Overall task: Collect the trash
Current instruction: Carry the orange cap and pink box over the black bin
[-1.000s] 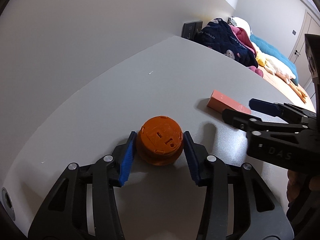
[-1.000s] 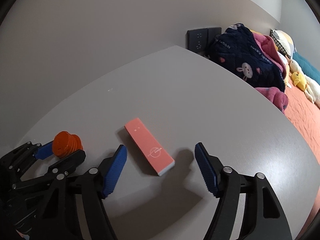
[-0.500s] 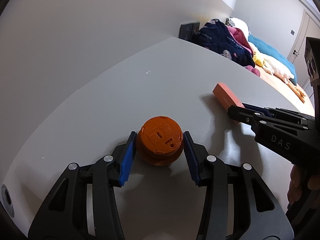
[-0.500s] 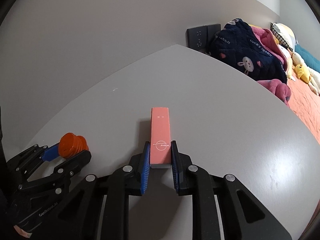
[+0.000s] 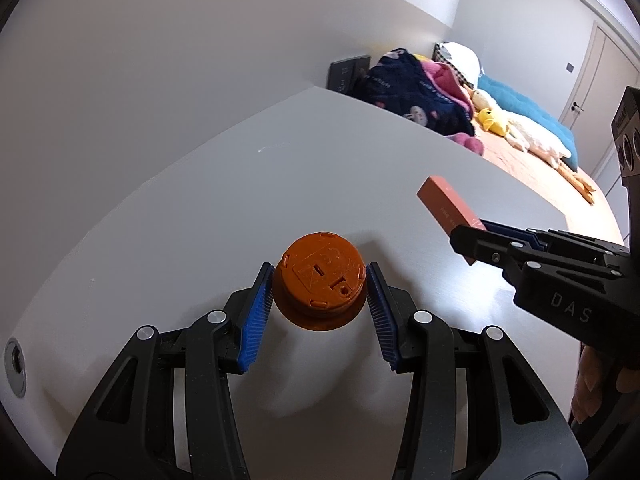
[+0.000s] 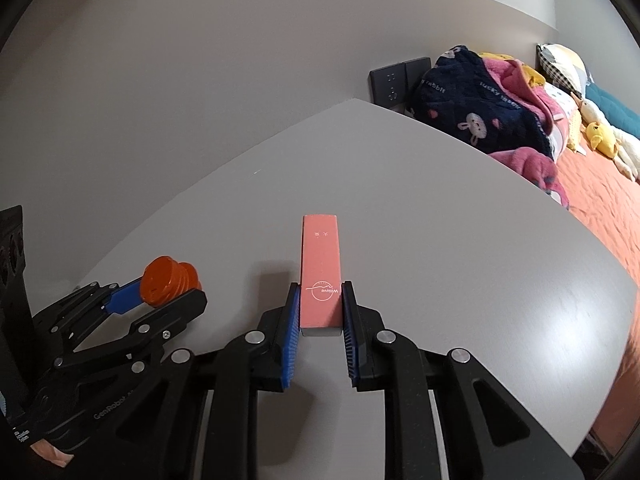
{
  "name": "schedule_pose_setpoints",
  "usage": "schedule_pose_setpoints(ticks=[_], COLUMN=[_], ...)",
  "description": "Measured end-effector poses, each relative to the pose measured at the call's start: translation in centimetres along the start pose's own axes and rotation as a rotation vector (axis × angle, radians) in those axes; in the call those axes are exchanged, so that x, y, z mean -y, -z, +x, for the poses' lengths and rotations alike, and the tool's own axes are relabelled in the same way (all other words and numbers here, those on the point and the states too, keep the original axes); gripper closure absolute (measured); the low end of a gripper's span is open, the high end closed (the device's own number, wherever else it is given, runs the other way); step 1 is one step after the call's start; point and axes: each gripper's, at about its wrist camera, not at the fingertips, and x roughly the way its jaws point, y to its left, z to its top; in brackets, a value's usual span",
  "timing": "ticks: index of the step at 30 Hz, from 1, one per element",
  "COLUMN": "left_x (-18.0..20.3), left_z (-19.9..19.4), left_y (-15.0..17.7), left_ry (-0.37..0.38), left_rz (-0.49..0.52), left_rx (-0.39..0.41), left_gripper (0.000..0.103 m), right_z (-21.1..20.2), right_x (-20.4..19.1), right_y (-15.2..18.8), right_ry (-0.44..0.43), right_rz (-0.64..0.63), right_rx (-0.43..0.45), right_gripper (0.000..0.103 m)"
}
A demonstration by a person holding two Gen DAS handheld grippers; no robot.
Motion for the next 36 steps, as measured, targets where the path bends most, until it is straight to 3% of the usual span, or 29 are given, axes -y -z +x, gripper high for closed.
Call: schedule_pose_setpoints(ticks=[22, 36], left_x=[8.0, 12.6], left_z=[-6.8, -9.6], left_y=[4.2, 7.6], left_ry=[0.065, 0.116], left_rz=[0.035, 0.078], left_rx=[0.035, 0.045], left_gripper=[0.057, 0.057], right_z=[-12.4, -18.0], right_x=[1.5, 3.7], right_y=[7.1, 12.6], right_ry=[-0.008, 0.026], right_rz=[0.015, 0.055], right_rx=[0.077, 0.116], right_gripper=[0.082, 0.082])
